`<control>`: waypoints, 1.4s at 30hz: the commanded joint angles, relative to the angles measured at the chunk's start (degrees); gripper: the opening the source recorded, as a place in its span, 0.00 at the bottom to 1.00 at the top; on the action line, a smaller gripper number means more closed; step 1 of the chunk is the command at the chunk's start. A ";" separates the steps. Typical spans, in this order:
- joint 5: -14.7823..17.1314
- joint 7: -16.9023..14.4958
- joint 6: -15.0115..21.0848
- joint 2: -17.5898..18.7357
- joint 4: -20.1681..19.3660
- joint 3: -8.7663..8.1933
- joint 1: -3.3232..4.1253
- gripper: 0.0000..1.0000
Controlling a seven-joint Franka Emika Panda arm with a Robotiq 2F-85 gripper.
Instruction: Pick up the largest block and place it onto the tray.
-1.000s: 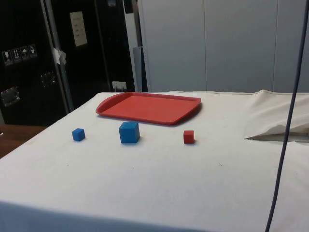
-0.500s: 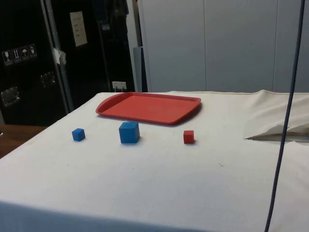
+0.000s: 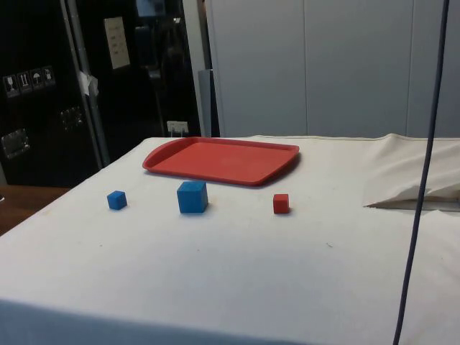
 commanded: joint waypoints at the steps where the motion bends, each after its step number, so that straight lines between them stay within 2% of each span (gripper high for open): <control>1: 0.86 -0.46 1.60 0.29 -0.80 0.17 -0.06 1.00; 5: 1.43 -1.03 3.67 1.20 -1.89 0.23 -0.06 1.00; 6: 0.97 -0.69 2.86 1.15 -1.55 0.11 0.00 1.00; 9: 1.89 -1.49 5.67 2.18 -2.92 0.29 -0.06 1.00; 14: 2.58 -2.18 8.25 3.44 -4.18 0.40 -0.11 1.00; 15: 1.95 -1.78 7.56 3.44 -3.95 0.17 0.00 1.00; 17: 3.27 -2.75 9.74 4.35 -4.87 0.40 -0.17 1.00; 20: 4.01 -3.32 11.17 5.27 -5.44 0.46 -0.17 1.00; 22: 4.58 -3.72 11.92 5.96 -5.67 0.46 -0.23 1.00; 23: 3.90 -3.27 11.34 6.02 -5.44 0.17 0.00 1.00; 24: 4.98 -3.95 12.26 6.42 -5.67 0.57 -0.29 1.00; 31: 8.31 -5.84 15.36 9.97 -5.67 0.57 -0.34 1.00; 32: 7.39 -5.27 14.55 9.63 -5.50 0.17 -0.06 1.00; 33: 8.94 -6.25 16.04 10.83 -5.61 0.63 -0.34 1.00; 38: 10.54 -7.16 18.11 13.06 -5.73 0.74 -0.46 1.00; 40: 11.23 -7.56 18.74 13.87 -5.73 0.69 -0.46 1.00; 41: 10.37 -6.93 17.93 13.81 -5.50 0.17 -0.06 1.00; 42: 11.57 -7.85 19.19 14.32 -5.84 0.74 -0.52 1.00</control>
